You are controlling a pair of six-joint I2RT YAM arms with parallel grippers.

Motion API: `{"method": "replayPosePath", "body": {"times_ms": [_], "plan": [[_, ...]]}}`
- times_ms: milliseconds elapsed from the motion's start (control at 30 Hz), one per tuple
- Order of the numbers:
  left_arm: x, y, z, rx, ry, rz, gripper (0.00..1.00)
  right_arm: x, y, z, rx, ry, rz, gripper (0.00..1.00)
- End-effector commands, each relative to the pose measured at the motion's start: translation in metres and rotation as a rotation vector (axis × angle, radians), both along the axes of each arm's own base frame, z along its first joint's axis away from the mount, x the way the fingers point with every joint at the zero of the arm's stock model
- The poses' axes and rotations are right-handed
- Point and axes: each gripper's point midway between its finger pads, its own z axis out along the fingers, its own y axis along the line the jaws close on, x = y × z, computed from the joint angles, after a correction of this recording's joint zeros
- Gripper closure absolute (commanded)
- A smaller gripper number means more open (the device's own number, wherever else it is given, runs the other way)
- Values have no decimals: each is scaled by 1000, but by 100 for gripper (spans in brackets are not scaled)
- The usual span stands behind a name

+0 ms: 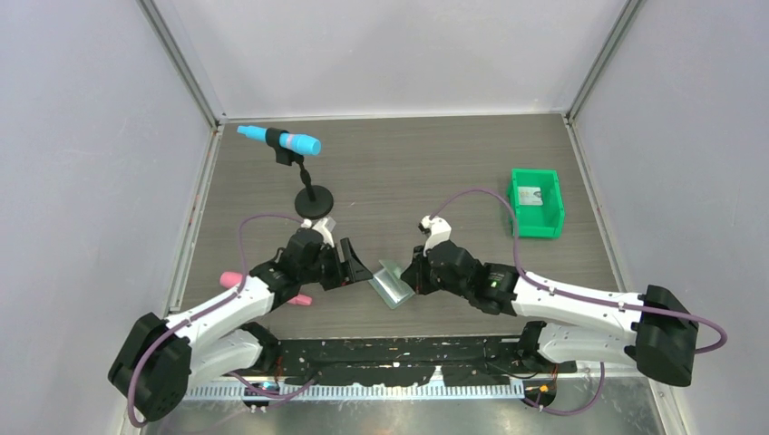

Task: Take the credit cards out of the card holder
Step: Open the card holder at the center of the board.

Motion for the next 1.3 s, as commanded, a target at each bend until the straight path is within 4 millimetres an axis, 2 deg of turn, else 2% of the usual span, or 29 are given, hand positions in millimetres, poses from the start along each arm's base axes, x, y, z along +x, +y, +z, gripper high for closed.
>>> {"method": "replayPosePath", "body": {"times_ms": [0, 167, 500, 900, 1267], "plan": [[6, -6, 3, -20, -30, -19, 35, 19, -23, -6, -12, -19, -95, 95], [8, -7, -3, -8, -18, -21, 38, 32, -47, -29, -26, 33, -141, 95], [9, -18, -11, -39, 12, -44, 46, 37, -84, -71, -102, 108, -212, 95], [10, -19, -19, -24, 15, -45, 51, 30, -101, -89, -169, 155, -251, 95], [13, -52, 9, -114, -51, -148, 53, 28, -91, -72, -97, 136, -220, 94]]}}
